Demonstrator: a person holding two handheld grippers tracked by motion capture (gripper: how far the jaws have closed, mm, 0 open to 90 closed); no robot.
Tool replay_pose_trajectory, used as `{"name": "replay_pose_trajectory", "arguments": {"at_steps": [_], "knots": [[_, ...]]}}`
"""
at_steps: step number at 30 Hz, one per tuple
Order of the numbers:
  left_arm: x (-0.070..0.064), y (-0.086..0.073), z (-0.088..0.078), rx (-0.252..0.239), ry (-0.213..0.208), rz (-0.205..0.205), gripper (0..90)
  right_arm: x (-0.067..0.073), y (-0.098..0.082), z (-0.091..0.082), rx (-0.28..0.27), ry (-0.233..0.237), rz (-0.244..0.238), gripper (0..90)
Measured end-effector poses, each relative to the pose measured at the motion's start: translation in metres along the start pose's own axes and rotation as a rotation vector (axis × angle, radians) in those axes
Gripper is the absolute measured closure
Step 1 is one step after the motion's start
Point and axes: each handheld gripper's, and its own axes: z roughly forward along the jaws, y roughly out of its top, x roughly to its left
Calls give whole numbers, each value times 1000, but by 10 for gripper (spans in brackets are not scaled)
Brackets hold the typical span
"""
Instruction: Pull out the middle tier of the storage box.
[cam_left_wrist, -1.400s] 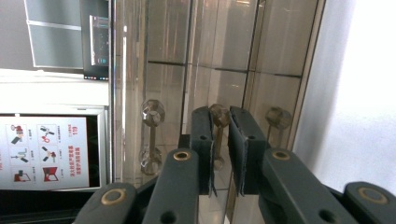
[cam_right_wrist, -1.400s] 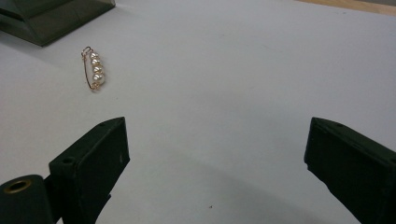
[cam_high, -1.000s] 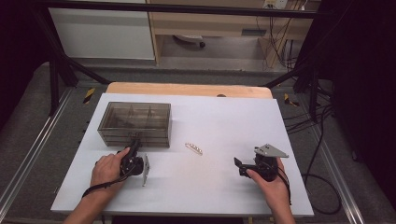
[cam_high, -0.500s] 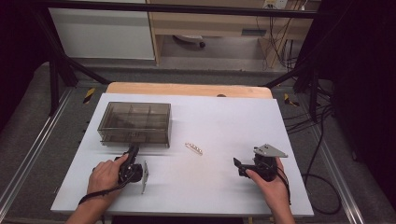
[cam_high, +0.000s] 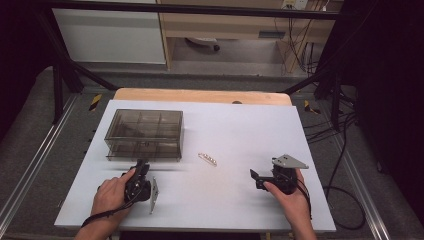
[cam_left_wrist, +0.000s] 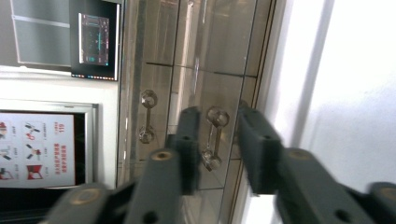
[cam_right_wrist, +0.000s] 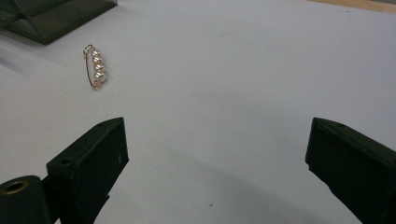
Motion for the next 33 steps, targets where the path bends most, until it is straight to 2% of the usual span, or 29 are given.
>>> {"name": "replay_pose_trajectory", "arguments": {"at_steps": [1,2,3,4,5,6,7,8,9,12,18,23,29,33], "knots": [[1,-1,-1,-5,-13,-23,588,0,0,0,2,0,2,62],[4,-2,-2,-16,-46,-68,536,0,0,1,4,0,-1,62],[4,-2,-2,-16,-46,-68,514,0,0,1,6,1,2,62],[5,-3,-3,-22,-69,-95,514,0,0,1,6,1,2,61],[9,-5,-3,-29,-108,-143,478,-1,0,2,10,1,-4,60],[9,-5,-3,-29,-108,-143,469,-1,0,2,10,1,-4,60],[11,-6,-4,-38,-122,-173,469,-1,0,2,9,1,-5,60],[16,-9,-4,-60,-152,-232,433,1,0,2,10,2,-4,59],[16,-9,-4,-60,-152,-232,428,1,0,2,10,2,-4,59],[26,-12,-3,-98,-190,-277,411,1,0,2,13,5,-9,58],[48,-25,2,-138,-259,-390,393,1,0,2,14,6,-7,57],[61,-30,4,-175,-320,-441,405,1,0,2,15,6,-8,58],[73,-27,9,-227,-428,-469,427,3,0,3,21,9,-16,57],[76,-23,15,-246,-471,-486,438,2,0,3,20,9,-16,58]]}}
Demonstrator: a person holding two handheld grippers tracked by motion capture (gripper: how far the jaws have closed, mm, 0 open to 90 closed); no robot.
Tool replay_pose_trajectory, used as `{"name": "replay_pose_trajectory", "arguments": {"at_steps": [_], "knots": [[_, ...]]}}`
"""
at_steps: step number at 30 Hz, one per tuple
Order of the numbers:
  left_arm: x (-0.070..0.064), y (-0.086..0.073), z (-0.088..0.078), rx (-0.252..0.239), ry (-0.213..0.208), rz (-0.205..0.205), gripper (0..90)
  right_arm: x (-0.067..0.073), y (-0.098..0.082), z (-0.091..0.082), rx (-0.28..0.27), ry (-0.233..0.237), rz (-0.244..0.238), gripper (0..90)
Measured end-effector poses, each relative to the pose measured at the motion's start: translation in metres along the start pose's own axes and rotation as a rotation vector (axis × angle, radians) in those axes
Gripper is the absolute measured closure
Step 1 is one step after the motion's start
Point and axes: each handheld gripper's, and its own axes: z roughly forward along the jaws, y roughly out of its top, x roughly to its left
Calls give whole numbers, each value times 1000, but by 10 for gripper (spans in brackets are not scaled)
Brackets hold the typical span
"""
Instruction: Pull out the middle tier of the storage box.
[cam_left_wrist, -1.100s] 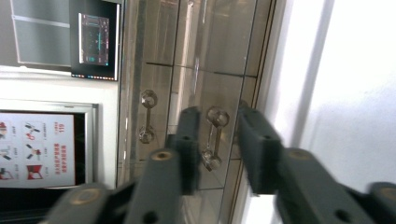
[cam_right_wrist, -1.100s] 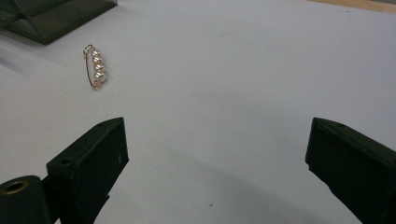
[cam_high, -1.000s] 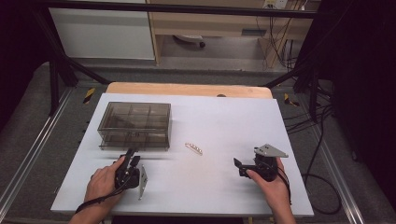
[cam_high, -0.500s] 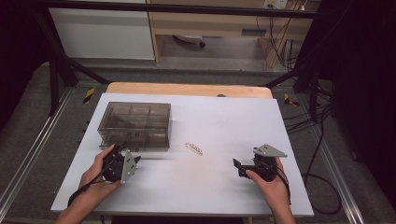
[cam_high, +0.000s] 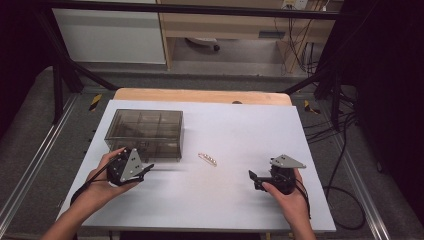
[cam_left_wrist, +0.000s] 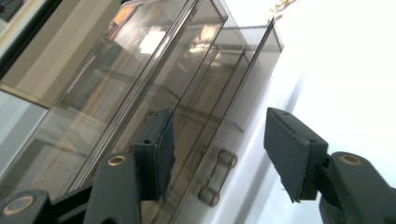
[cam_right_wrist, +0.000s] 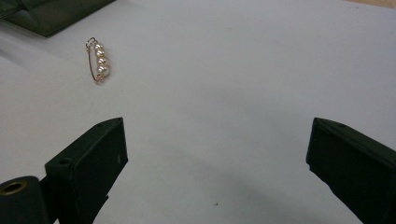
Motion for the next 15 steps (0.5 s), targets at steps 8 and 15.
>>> {"name": "replay_pose_trajectory", "arguments": {"at_steps": [8,15], "knots": [[2,12,11,-16,-59,-12,441,0,0,0,1,2,-1,58],[1,20,21,-19,-99,-8,452,0,0,0,0,3,-1,58]]}}
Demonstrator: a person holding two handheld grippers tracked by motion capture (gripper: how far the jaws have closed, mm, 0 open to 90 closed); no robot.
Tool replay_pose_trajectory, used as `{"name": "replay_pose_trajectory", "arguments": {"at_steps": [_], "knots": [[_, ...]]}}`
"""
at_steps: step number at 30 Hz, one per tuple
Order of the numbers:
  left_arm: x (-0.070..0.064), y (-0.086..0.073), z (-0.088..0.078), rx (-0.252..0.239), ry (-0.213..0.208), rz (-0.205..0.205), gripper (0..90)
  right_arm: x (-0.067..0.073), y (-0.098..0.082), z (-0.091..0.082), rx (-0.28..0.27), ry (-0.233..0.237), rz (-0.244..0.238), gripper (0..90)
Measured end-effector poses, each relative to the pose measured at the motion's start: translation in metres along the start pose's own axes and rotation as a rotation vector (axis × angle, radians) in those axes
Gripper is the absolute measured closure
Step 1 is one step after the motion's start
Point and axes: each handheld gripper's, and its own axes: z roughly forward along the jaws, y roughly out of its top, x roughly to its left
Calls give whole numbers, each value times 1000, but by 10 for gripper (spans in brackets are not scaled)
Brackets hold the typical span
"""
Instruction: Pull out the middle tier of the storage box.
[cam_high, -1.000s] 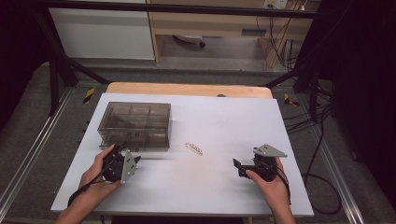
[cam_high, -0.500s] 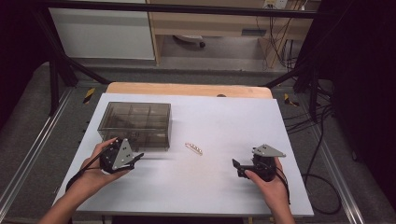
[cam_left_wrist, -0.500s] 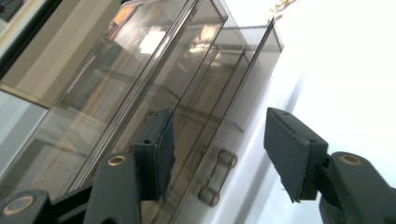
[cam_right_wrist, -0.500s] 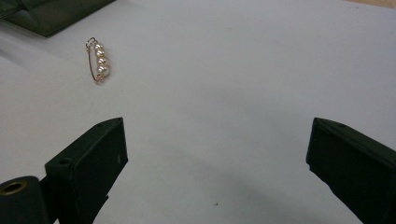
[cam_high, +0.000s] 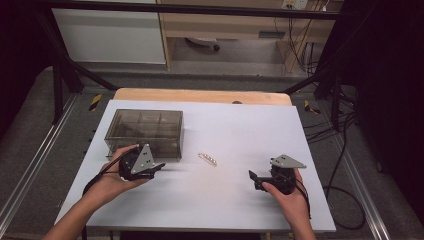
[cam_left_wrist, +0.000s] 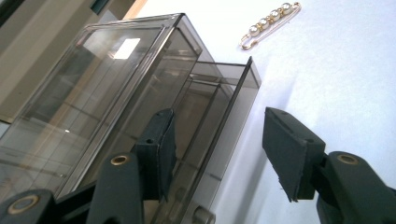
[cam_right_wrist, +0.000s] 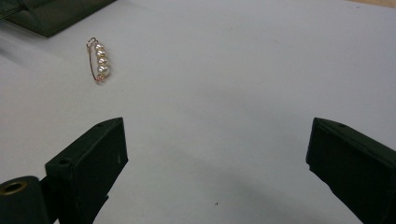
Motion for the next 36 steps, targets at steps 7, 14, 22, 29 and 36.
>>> {"name": "replay_pose_trajectory", "arguments": {"at_steps": [7,14,22,29,36], "knots": [[2,0,11,13,-44,-3,489,0,0,0,3,1,0,58],[9,-3,24,33,-97,-27,581,-1,-1,0,3,3,1,58],[11,-3,30,59,-125,-10,645,-1,0,1,8,8,1,58],[13,-4,31,66,-138,-17,674,-1,-1,2,11,8,4,57],[14,-4,30,76,-164,-21,700,-1,-1,2,11,10,5,56]]}}
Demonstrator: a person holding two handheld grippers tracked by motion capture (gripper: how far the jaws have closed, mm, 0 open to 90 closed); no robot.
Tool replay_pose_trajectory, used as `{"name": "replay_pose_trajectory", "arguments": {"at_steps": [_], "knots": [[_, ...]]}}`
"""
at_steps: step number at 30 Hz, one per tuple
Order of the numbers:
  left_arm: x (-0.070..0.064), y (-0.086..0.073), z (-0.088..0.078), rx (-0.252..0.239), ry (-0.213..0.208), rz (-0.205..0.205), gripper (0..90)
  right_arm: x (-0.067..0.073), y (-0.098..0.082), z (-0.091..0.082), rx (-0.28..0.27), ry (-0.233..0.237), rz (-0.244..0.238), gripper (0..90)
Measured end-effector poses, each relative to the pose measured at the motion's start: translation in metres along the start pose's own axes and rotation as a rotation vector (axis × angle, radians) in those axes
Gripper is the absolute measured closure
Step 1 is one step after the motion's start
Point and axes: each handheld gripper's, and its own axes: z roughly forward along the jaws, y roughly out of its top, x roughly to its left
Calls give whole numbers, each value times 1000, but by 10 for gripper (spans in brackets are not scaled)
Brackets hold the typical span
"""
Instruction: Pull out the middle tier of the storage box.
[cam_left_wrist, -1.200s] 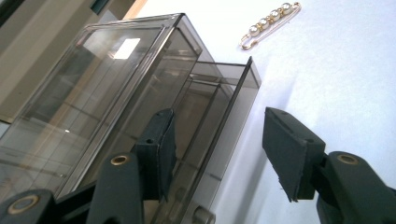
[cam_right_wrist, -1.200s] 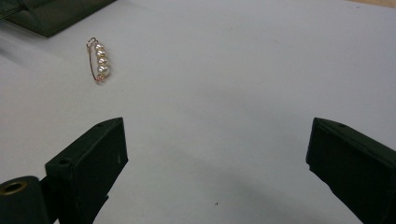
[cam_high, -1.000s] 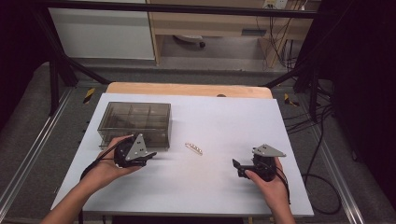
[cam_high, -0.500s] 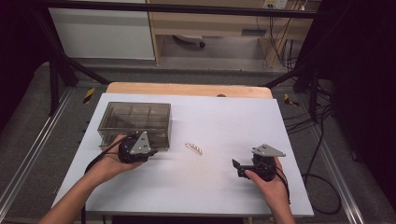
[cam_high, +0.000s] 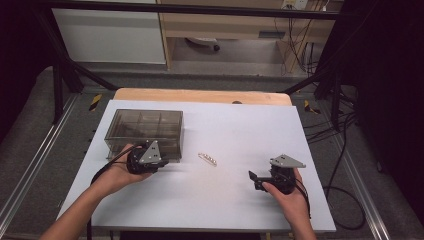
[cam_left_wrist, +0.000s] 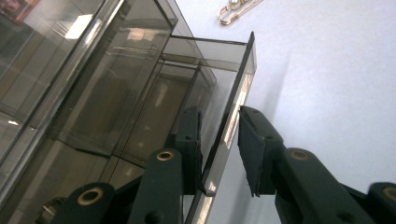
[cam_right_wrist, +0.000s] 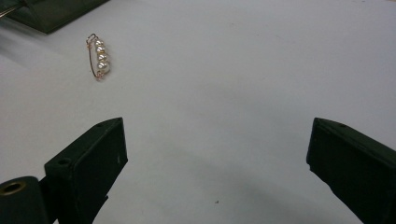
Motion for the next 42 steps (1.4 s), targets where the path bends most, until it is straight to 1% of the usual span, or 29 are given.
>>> {"name": "replay_pose_trajectory", "arguments": {"at_steps": [10,15,19,26,32,39,42], "knots": [[-3,-1,-3,-2,-31,1,724,0,0,0,1,4,-4,56],[-5,-1,-4,-3,-36,2,730,1,0,0,3,4,-3,56],[-9,-1,-7,5,-44,18,739,1,0,0,3,6,-3,57],[-15,-5,-12,6,-56,26,740,1,0,1,6,8,-6,56],[-18,-6,-14,15,-51,36,739,2,0,1,8,9,-6,56],[-21,-6,-15,15,-47,32,743,3,0,2,10,9,-6,56],[-22,-7,-17,16,-45,41,743,3,0,1,10,11,-6,57]]}}
